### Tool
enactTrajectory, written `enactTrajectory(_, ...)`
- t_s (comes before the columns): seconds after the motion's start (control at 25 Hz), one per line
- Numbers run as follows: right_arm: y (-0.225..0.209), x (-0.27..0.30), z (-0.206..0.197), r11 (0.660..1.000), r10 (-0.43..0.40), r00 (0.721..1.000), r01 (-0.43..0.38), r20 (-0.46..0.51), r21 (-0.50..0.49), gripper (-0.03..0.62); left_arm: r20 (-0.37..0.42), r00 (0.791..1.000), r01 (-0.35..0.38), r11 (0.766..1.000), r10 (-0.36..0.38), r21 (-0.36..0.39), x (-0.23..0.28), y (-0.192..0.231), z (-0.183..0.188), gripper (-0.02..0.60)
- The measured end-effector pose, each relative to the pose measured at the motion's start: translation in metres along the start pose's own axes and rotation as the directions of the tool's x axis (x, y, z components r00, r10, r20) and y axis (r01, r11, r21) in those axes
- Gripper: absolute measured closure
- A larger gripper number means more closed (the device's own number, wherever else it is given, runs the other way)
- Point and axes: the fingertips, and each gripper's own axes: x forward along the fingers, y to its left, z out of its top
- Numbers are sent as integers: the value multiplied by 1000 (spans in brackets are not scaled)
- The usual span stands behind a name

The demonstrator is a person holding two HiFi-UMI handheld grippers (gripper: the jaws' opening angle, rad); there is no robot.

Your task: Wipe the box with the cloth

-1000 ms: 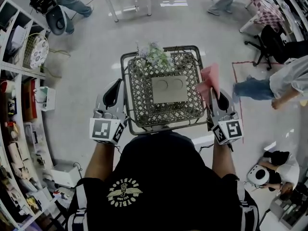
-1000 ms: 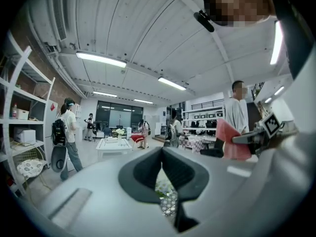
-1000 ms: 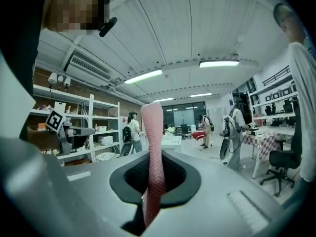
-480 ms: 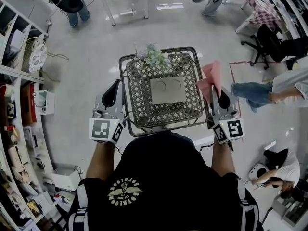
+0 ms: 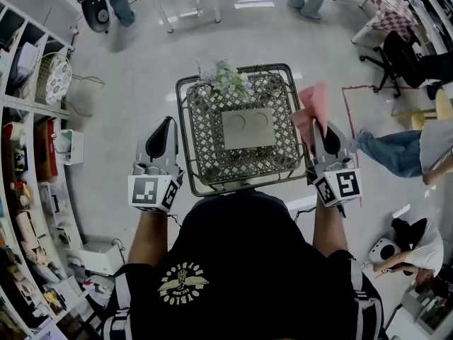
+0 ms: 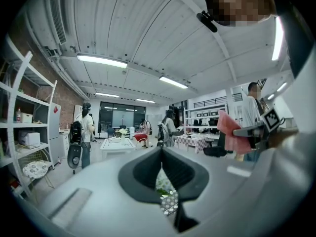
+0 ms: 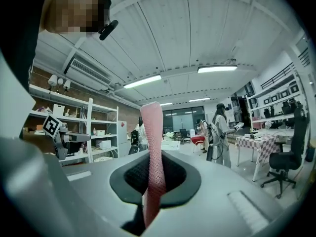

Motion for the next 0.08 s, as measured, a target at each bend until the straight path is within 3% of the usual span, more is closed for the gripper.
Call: enactTrajectory(0.08,-3,7,-2,1000,8,1000,-8,3,4,577,6,1000,-12,1000,12,12,2,3,2,581)
